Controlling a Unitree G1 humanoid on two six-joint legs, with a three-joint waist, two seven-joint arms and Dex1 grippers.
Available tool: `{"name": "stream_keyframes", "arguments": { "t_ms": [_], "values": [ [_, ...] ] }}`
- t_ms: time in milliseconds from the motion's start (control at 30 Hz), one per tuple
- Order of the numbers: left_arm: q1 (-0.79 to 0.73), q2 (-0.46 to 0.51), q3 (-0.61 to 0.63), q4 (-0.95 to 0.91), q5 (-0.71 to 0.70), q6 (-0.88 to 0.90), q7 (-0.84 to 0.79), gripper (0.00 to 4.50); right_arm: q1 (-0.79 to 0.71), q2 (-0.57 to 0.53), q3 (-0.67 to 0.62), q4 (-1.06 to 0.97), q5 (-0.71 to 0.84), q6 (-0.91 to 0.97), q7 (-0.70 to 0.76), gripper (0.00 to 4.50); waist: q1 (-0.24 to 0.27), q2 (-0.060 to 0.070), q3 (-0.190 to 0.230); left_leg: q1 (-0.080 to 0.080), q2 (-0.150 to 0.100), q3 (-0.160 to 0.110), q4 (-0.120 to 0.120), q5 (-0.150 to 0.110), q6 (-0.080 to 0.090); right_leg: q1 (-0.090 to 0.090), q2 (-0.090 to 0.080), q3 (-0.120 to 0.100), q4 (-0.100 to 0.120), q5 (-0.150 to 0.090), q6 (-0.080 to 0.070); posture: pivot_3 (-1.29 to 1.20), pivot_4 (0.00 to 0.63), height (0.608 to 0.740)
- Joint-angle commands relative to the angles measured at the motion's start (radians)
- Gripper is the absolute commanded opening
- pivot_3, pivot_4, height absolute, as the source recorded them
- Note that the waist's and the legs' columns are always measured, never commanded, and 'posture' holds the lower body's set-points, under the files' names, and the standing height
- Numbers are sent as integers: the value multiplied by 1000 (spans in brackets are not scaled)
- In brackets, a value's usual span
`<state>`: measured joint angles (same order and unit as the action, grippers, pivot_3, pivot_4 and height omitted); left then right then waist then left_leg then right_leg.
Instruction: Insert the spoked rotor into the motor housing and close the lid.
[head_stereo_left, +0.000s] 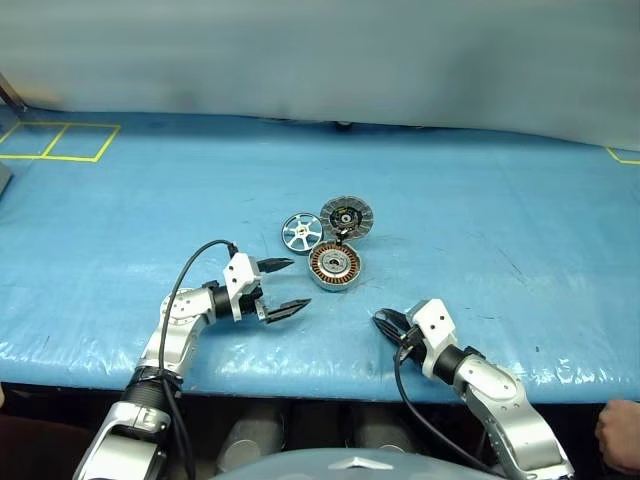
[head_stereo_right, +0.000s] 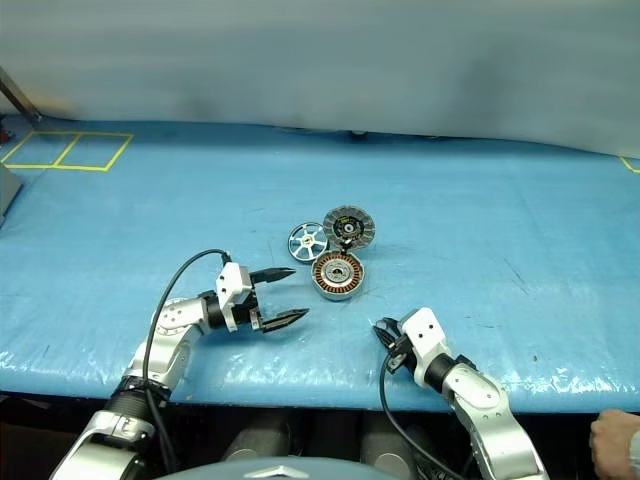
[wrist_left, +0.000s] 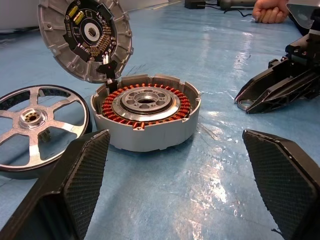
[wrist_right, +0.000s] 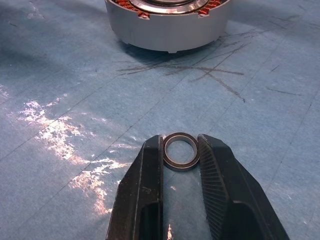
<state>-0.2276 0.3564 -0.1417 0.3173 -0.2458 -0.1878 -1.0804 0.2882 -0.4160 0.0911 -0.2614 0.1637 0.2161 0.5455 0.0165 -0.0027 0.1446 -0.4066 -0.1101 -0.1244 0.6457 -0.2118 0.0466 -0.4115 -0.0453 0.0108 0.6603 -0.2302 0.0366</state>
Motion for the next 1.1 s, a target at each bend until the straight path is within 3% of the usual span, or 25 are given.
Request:
{"name": "stream_keyframes", "arguments": {
  "t_ms": [33,400,733,1100],
  "values": [
    [2,-1,0,3,1,-24,-8,4500,10,-3,-15,23,5,15,-1,648,0,0,0,0,0,0,0,0,0,0,0,0,0,0,0,0,150,740],
    [-6,-19,-1,45,15,-52,4,4500,-130,0,-38,-146,95,59,16,648,-2,1,1,-3,0,0,0,1,1,-2,0,0,0,0,0,0,150,740],
    [-20,-43,-7,77,27,-84,15,4500,-353,10,51,18,49,118,44,648,-1,1,1,-5,0,0,-1,2,4,-3,0,-1,-1,5,0,0,150,740],
    [-8,-52,-4,76,35,-98,22,4500,-487,53,87,182,13,92,63,648,-3,1,1,-5,0,0,-2,1,5,-3,0,-1,-1,6,0,0,150,740]
  ]
}}
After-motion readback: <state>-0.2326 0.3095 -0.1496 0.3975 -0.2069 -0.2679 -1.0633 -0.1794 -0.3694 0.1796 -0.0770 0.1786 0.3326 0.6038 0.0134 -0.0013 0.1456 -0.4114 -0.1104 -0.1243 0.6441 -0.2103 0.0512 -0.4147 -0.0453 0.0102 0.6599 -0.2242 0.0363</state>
